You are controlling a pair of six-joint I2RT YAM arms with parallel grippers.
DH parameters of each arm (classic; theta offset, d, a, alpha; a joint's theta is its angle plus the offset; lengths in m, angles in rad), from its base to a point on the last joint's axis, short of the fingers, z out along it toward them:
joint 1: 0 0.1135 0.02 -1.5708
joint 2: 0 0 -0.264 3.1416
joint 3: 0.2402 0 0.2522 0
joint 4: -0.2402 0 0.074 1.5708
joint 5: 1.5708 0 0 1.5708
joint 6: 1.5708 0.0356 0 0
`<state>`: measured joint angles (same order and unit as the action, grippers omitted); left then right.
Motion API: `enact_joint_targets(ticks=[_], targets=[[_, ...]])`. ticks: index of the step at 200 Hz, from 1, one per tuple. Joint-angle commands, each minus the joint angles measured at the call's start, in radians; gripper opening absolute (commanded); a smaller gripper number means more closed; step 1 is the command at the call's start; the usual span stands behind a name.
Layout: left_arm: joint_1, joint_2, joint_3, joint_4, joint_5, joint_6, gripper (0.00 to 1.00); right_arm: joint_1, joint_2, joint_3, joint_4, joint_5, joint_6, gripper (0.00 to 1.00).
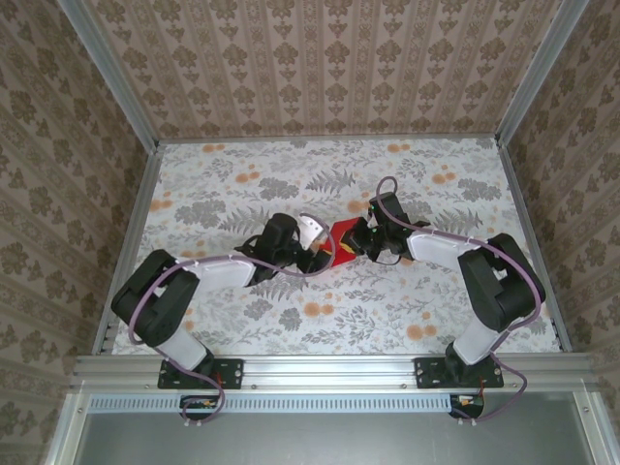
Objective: Fold a paper plane with a square sheet of paper (pick it up from the middle)
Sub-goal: Fourth fold the wing at the center of the table.
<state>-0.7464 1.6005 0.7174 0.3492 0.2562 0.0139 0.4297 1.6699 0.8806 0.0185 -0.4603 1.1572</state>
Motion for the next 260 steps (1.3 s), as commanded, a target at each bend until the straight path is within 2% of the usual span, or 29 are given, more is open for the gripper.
enact_joint_targets(ticks=[1, 28, 53, 78, 122, 158, 219, 242, 260], targets=[[-0.004, 0.037, 0.006, 0.065, 0.056, 0.074, 0.70, -0.007, 0.019, 0.040, -0.039, -0.030, 0.026, 0.02], [-0.009, 0.061, 0.014, 0.056, 0.078, 0.077, 0.69, -0.014, 0.026, 0.047, -0.047, -0.039, 0.039, 0.03], [-0.020, 0.072, 0.017, 0.039, 0.052, 0.095, 0.68, -0.014, 0.033, 0.053, -0.045, -0.050, 0.052, 0.04], [-0.029, 0.090, 0.022, 0.033, 0.036, 0.128, 0.54, -0.014, 0.037, 0.058, -0.053, -0.060, 0.063, 0.06], [-0.040, 0.098, 0.018, 0.037, -0.017, 0.157, 0.42, -0.017, 0.043, 0.061, -0.058, -0.072, 0.073, 0.11], [-0.042, 0.099, 0.005, 0.054, -0.051, 0.165, 0.38, -0.023, 0.042, 0.059, -0.063, -0.078, 0.071, 0.12], [-0.042, 0.110, -0.007, 0.063, -0.058, 0.190, 0.38, -0.037, 0.039, 0.057, -0.074, -0.080, 0.063, 0.09], [-0.041, 0.112, -0.004, 0.057, -0.052, 0.194, 0.31, -0.040, 0.040, 0.060, -0.078, -0.080, 0.056, 0.09], [-0.041, 0.118, 0.000, 0.058, -0.035, 0.184, 0.24, -0.043, 0.039, 0.065, -0.087, -0.080, 0.034, 0.13]])
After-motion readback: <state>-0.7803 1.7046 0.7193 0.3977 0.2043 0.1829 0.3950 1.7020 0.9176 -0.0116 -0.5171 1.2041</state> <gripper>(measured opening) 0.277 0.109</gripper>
